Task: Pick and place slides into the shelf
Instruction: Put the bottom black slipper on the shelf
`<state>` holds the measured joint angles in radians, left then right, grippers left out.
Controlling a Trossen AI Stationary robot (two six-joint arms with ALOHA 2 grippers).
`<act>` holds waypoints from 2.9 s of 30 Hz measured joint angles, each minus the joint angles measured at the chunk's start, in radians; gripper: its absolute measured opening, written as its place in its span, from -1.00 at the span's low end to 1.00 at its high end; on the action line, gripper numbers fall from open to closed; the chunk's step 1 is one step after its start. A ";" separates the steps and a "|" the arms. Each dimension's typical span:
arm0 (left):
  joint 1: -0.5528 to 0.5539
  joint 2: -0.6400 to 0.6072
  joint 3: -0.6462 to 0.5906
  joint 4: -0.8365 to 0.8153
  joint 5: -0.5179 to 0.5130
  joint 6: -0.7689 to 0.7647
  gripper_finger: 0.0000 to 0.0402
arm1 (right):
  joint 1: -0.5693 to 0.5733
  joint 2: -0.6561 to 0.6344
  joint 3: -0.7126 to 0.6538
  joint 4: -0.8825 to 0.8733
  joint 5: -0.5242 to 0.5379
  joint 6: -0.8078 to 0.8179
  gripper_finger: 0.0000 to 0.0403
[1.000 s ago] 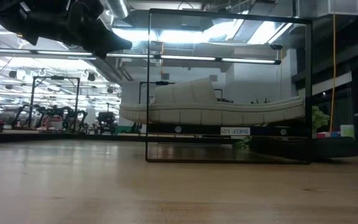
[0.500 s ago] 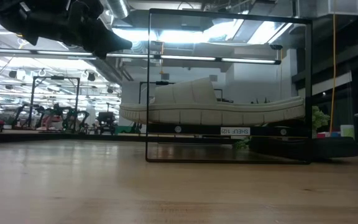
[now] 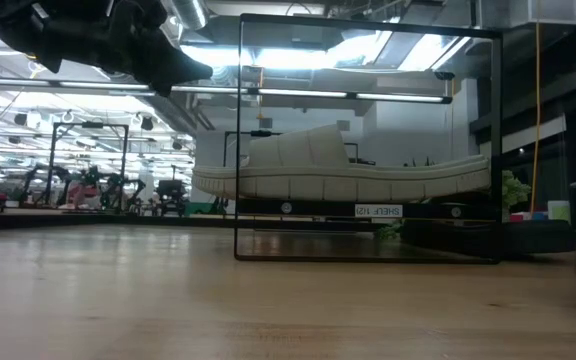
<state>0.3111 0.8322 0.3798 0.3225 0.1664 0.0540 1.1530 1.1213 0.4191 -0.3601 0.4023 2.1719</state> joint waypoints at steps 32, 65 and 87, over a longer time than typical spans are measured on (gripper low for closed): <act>-0.001 0.000 0.000 -0.045 0.011 0.000 -1.00 | -0.004 0.069 0.000 0.140 0.081 -0.034 -0.16; 0.000 0.000 0.000 -0.052 0.011 0.000 -1.00 | -0.003 0.214 0.000 0.365 0.147 -0.203 -0.90; 0.000 0.000 0.000 -0.051 0.011 0.001 -1.00 | -0.004 0.180 0.047 0.610 0.412 -0.722 -0.94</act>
<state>0.3107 0.8322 0.3798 0.2718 0.1771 0.0547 1.1492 1.3014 0.4660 0.2500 0.8147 1.4504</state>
